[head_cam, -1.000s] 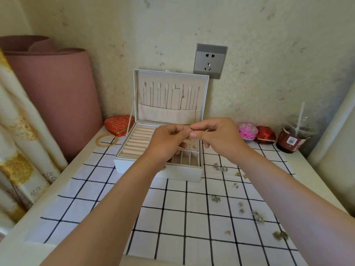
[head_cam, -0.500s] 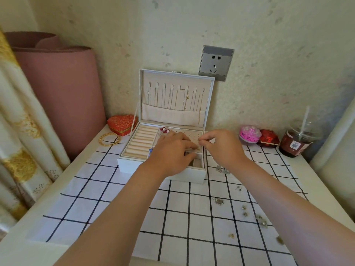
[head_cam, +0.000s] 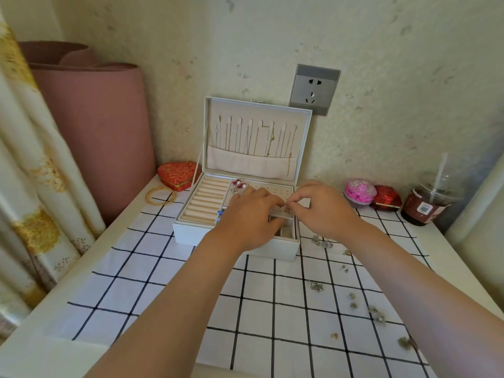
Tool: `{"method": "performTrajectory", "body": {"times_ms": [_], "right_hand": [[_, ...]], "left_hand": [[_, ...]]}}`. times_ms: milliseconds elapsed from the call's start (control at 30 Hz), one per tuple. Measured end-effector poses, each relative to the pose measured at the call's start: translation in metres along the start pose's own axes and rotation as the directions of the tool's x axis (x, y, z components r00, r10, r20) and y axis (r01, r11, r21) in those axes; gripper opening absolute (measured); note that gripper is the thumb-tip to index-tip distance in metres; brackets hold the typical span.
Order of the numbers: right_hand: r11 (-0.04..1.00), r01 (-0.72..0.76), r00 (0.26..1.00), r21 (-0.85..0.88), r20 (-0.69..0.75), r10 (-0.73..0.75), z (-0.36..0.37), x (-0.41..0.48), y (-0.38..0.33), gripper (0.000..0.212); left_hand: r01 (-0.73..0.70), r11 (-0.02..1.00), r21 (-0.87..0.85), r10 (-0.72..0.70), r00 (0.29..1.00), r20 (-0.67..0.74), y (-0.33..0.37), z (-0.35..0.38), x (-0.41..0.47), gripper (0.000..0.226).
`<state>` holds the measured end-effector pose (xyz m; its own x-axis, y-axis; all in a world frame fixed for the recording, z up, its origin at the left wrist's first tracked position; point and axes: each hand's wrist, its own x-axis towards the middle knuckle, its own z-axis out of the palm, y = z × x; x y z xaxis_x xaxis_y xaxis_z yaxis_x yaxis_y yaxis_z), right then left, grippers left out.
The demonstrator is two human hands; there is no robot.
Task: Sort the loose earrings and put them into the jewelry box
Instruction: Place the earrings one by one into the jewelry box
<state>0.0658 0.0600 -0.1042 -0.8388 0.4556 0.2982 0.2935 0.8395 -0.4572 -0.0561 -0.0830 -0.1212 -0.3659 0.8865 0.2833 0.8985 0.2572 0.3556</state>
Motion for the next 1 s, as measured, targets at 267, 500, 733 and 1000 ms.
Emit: {"method": "performTrajectory", "body": {"times_ms": [267, 500, 733, 1000], "right_hand": [[1.0, -0.03, 1.0, -0.008, 0.001, 0.03, -0.008, -0.009, 0.0, 0.021], [0.994, -0.099, 0.995, 0.048, -0.005, 0.099, -0.026, -0.052, 0.0, 0.018], [0.977, -0.179, 0.914, -0.115, 0.347, 0.209, -0.038, -0.102, -0.001, 0.017], [0.963, -0.155, 0.911, -0.218, 0.346, 0.225, -0.026, -0.117, -0.009, 0.023]], "left_hand": [[0.0, 1.0, 0.026, -0.001, 1.0, 0.023, 0.002, 0.0, -0.002, 0.044], [-0.088, 0.995, -0.04, 0.084, 0.992, -0.089, 0.027, -0.005, -0.021, 0.036], [-0.129, 0.985, -0.111, 0.139, 0.986, 0.091, 0.064, -0.008, -0.046, 0.012], [-0.114, 0.99, 0.08, 0.088, 0.958, 0.272, 0.071, 0.016, -0.062, 0.027]]}}
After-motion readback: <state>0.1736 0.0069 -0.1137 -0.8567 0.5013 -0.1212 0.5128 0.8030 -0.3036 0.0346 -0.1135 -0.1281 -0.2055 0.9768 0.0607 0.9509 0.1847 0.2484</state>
